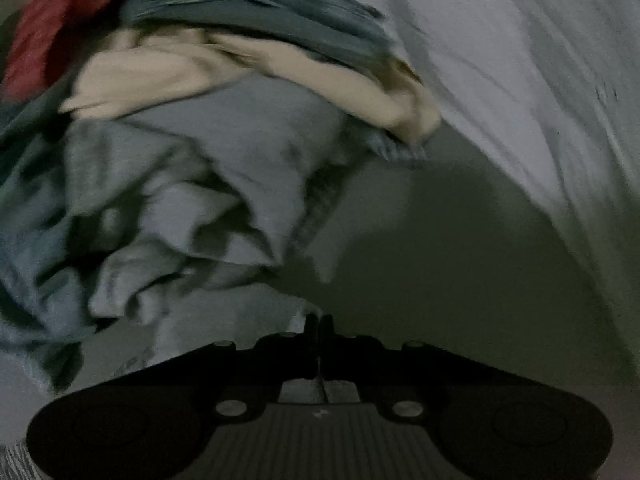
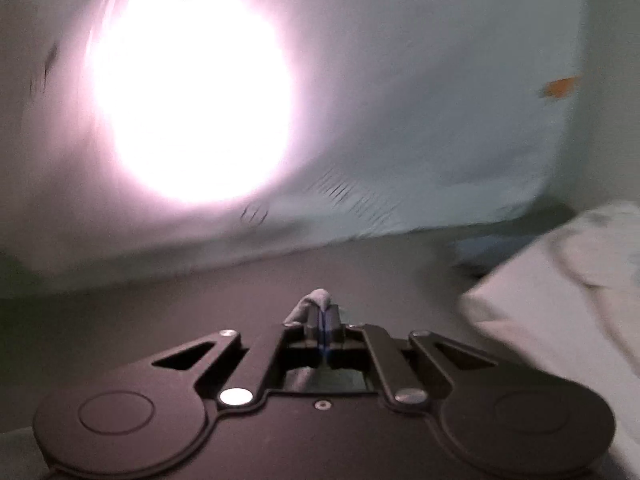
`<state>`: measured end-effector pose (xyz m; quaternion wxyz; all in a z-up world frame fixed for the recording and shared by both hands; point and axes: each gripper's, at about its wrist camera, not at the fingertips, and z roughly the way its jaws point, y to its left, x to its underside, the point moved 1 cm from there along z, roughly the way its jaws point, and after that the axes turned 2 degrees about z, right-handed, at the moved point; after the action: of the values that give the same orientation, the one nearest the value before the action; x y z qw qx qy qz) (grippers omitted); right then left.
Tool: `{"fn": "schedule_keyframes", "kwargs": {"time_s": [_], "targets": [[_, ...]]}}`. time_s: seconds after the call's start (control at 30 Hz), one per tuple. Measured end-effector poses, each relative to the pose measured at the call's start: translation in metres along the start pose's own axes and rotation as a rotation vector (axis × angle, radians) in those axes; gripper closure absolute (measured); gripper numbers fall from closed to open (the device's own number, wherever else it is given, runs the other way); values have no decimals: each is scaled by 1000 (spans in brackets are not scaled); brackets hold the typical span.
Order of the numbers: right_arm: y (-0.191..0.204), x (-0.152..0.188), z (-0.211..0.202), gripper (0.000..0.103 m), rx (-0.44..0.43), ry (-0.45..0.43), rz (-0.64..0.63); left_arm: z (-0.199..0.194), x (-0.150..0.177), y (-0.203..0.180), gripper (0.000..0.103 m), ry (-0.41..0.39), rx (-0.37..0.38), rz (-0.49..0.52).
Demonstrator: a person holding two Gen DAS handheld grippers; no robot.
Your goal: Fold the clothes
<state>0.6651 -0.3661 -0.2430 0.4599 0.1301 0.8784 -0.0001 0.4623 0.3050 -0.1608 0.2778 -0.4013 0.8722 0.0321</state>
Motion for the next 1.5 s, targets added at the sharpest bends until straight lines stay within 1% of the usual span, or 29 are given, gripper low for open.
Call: {"fn": "schedule_keyframes", "kwargs": {"time_s": [0.07,0.13,0.2,0.27,0.3,0.37,0.43,0.53,0.63,0.73,0.77,0.8,0.83,0.87,0.9,0.97,1.07,1.13,1.17,1.2,1.27,1.33,1.4,1.43,1.5], "targets": [[-23,3,-22,102,6,-24,68,-3,0,10,103,17,15,-38],[-44,13,-38,102,20,-19,121,-1,3,14,103,38,24,-46],[-58,29,-44,102,49,26,138,0,10,17,103,51,21,-54],[-63,46,-49,102,80,79,130,0,16,20,103,62,21,-65],[-65,51,-50,102,82,90,132,-1,17,22,103,62,26,-73],[-71,51,-54,102,65,81,178,-6,14,23,103,53,43,-89],[-75,41,-53,102,34,50,224,-12,5,24,103,41,79,-116],[-66,7,-40,102,-29,-19,211,-22,-16,19,103,22,152,-168],[-39,-44,-26,102,-136,-102,189,-32,-37,8,103,7,215,-199],[-16,-88,-33,102,-285,-223,216,-47,-51,0,103,-32,269,-220],[-14,-97,-40,102,-322,-269,243,-50,-53,0,103,-46,287,-225],[-14,-100,-46,102,-337,-303,271,-55,-51,1,103,-54,292,-221],[-18,-99,-49,102,-332,-320,294,-58,-48,4,103,-56,287,-211],[-21,-94,-51,102,-303,-314,296,-57,-45,4,103,-54,274,-192],[-26,-85,-47,102,-253,-285,281,-52,-39,4,103,-41,253,-167],[-39,-58,-33,102,-144,-169,270,-43,-26,7,103,-6,217,-130],[-62,-16,-20,101,-19,-20,295,-34,-6,20,103,48,208,-118],[-75,9,-12,98,70,88,323,-23,2,21,103,73,187,-94],[-78,20,-8,96,100,134,327,-20,6,20,103,79,170,-73],[-78,27,-5,89,123,168,317,-17,9,19,103,82,150,-51],[-74,34,-2,84,169,198,251,-15,13,17,103,84,128,-20],[-66,32,0,70,178,192,193,-15,14,16,103,84,126,-5],[-62,23,6,67,150,172,180,-14,13,17,103,81,127,1],[-58,18,11,63,129,166,180,-14,12,17,102,81,128,0],[-52,12,25,57,69,177,167,-15,10,18,102,82,132,-6]]}}
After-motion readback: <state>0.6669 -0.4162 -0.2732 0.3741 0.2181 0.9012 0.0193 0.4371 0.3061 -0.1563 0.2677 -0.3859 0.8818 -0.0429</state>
